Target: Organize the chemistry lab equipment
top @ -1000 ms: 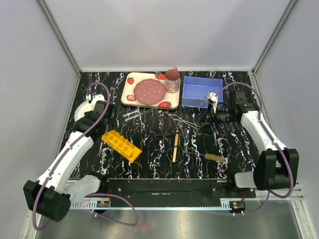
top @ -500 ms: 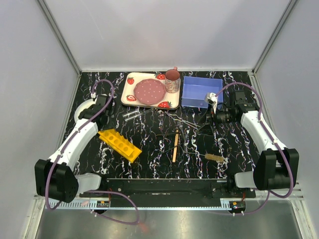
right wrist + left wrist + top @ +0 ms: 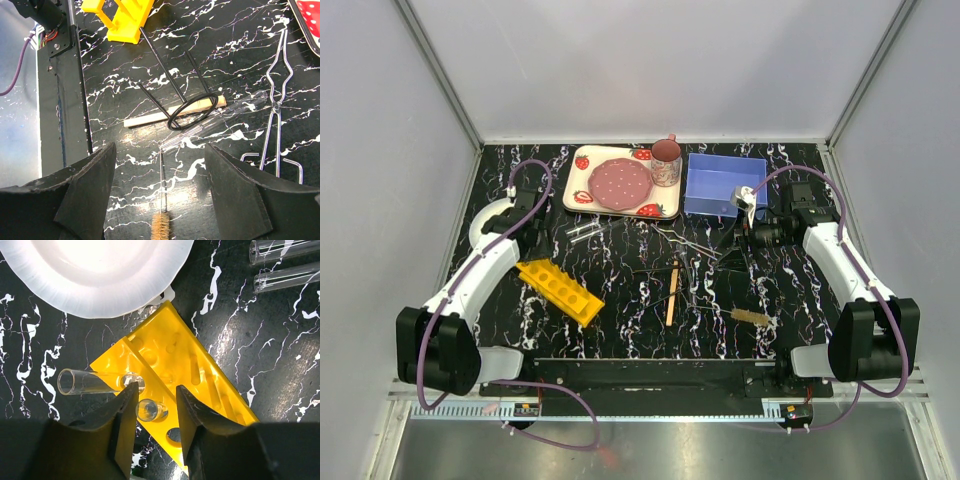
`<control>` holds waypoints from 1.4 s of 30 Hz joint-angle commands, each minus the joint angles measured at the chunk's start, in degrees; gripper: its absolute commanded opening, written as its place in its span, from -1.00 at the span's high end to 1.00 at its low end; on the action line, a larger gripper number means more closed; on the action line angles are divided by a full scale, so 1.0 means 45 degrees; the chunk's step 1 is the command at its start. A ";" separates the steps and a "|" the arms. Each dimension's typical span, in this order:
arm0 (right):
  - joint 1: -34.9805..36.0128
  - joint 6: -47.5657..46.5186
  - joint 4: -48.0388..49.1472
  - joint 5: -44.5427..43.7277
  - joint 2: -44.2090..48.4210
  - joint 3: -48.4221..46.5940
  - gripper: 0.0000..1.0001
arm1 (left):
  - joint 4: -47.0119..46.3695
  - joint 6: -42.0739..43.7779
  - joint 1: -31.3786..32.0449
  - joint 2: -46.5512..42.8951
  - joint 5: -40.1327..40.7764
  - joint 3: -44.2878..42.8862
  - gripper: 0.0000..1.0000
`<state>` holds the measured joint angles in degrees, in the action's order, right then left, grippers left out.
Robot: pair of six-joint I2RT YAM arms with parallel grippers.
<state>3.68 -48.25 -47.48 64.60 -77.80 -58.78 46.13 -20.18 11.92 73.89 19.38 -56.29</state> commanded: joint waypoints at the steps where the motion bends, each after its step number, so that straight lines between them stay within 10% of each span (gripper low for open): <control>1: -0.0076 -0.0294 -0.0053 0.0371 0.0003 -0.0276 -0.54 | -0.0427 0.0169 -0.0110 -0.0052 -0.0087 -0.0459 0.24; 42: -0.0096 -0.0352 -0.0171 0.0352 -0.0192 -0.0355 -0.54 | -0.3571 0.0208 -0.0345 -0.5110 -0.0438 0.2763 0.71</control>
<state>3.66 -48.47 -47.88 64.60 -78.52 -58.78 33.36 -19.27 10.98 53.34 18.35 -44.42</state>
